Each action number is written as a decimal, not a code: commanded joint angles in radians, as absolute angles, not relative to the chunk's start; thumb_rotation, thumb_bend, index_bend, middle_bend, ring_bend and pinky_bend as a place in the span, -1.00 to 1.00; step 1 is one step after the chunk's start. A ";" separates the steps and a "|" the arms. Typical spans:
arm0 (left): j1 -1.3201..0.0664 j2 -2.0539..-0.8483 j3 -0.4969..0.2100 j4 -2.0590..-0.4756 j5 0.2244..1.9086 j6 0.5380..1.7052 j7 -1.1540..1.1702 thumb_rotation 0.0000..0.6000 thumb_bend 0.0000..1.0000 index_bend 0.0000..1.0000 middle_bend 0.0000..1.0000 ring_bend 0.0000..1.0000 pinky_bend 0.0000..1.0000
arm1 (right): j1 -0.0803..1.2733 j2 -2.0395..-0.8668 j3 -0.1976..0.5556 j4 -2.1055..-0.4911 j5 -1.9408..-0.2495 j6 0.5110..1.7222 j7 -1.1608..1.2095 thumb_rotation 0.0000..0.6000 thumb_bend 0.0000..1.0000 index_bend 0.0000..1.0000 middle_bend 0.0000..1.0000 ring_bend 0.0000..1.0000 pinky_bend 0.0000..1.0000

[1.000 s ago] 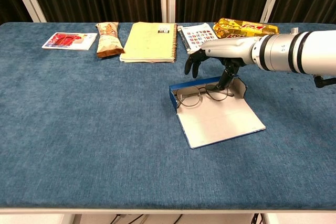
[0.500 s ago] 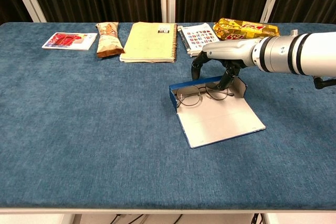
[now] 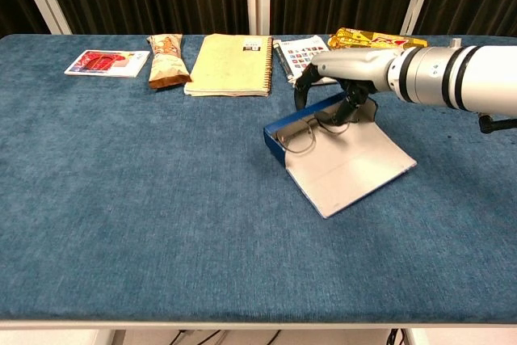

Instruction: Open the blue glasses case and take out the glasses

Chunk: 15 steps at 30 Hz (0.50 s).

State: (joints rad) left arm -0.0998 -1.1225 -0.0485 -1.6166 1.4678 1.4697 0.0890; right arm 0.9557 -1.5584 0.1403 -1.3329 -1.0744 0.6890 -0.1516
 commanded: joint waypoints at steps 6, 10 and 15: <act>-0.100 -1.123 -0.049 -1.616 1.468 1.470 0.088 1.00 0.13 -0.11 -0.17 -0.59 -0.50 | 0.893 -1.758 0.169 -1.174 -1.225 1.015 -0.196 1.00 -0.09 0.30 -0.42 -1.00 -1.00; -0.099 -1.122 -0.048 -1.615 1.469 1.471 0.085 1.00 0.13 -0.11 -0.17 -0.59 -0.50 | 0.875 -1.863 0.155 -1.025 -1.315 1.136 -0.182 1.00 -0.06 0.33 -0.42 -1.00 -1.00; -0.100 -1.122 -0.048 -1.614 1.469 1.470 0.083 1.00 0.13 -0.11 -0.17 -0.59 -0.50 | 0.860 -1.946 0.158 -0.893 -1.343 1.163 -0.129 1.00 -0.05 0.34 -0.42 -1.00 -1.00</act>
